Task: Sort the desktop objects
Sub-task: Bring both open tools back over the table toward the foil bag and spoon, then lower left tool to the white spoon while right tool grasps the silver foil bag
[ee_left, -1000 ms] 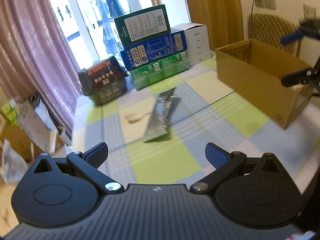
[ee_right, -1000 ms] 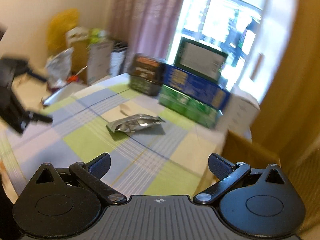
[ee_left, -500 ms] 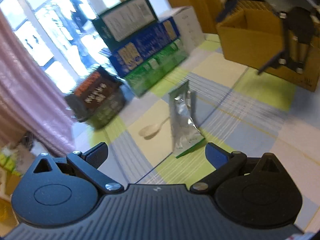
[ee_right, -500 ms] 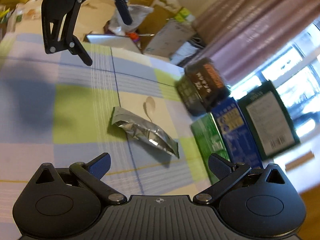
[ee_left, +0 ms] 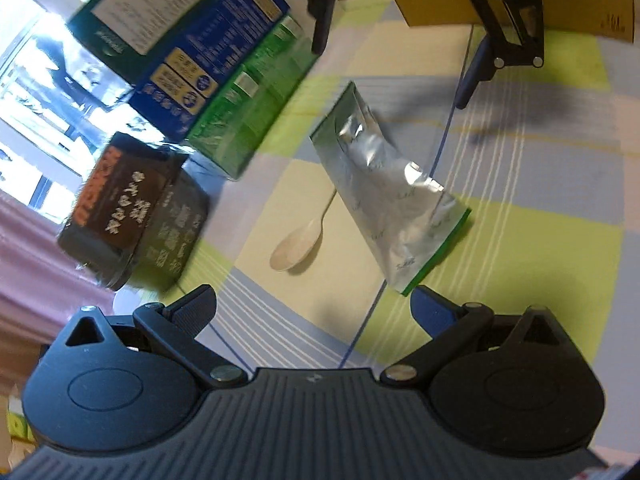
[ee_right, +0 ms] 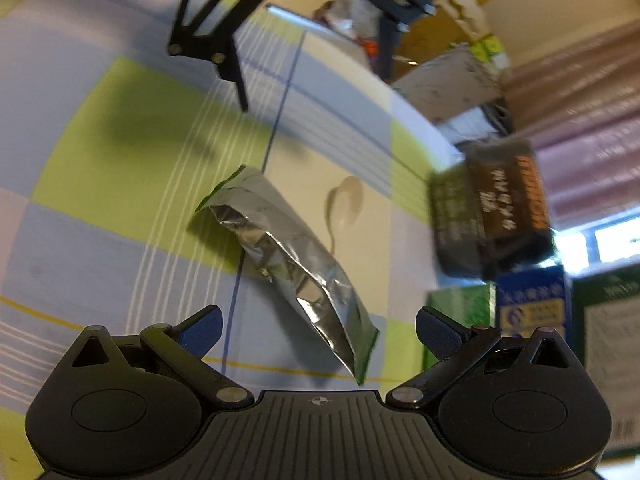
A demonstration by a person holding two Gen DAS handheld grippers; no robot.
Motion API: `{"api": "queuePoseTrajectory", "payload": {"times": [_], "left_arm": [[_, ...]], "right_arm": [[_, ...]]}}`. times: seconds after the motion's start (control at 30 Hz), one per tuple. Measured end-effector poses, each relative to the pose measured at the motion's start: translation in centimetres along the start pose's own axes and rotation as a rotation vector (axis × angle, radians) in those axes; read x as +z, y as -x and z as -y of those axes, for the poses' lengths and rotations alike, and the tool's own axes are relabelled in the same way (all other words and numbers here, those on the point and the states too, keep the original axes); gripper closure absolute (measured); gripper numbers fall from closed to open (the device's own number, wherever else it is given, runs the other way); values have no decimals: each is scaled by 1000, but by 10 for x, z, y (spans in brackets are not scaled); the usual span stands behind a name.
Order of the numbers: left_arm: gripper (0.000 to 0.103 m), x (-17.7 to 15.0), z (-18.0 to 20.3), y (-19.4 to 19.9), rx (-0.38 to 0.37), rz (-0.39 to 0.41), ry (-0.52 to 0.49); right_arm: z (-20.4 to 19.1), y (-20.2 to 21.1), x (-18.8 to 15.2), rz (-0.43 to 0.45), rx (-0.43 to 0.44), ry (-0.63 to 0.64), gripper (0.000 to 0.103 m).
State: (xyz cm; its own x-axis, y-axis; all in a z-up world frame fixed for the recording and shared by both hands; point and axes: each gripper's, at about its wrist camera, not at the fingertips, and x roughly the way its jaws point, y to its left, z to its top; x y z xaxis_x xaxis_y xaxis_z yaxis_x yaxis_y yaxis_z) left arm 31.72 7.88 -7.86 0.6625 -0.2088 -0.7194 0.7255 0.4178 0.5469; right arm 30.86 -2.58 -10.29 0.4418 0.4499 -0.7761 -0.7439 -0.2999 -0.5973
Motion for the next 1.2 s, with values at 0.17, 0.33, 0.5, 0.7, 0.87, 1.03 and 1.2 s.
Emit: {"api": "queuePoseTrajectory", "payload": {"times": [0.17, 0.33, 0.5, 0.7, 0.87, 1.03, 1.2], "left_arm": [[1, -1, -6, -24, -18, 3, -21], [1, -1, -13, -43, -38, -10, -22], [1, -4, -24, -55, -86, -9, 14], [1, -4, -32, -66, -118, 12, -1], [1, -1, -39, -73, -146, 27, 23], [1, 5, -46, -85, -163, 26, 34], [2, 12, -55, -99, -214, 13, 76]], "right_arm": [[1, -27, 7, -1, 40, 64, 2], [12, -55, 13, -16, 94, 77, 17], [21, -72, 20, -5, 148, 80, 22], [26, -86, 29, -5, 222, 73, 24], [31, -91, 35, -23, 265, 19, 33], [37, -89, 33, -57, 257, -42, 47], [36, -82, 23, -101, 288, -98, 52]]}}
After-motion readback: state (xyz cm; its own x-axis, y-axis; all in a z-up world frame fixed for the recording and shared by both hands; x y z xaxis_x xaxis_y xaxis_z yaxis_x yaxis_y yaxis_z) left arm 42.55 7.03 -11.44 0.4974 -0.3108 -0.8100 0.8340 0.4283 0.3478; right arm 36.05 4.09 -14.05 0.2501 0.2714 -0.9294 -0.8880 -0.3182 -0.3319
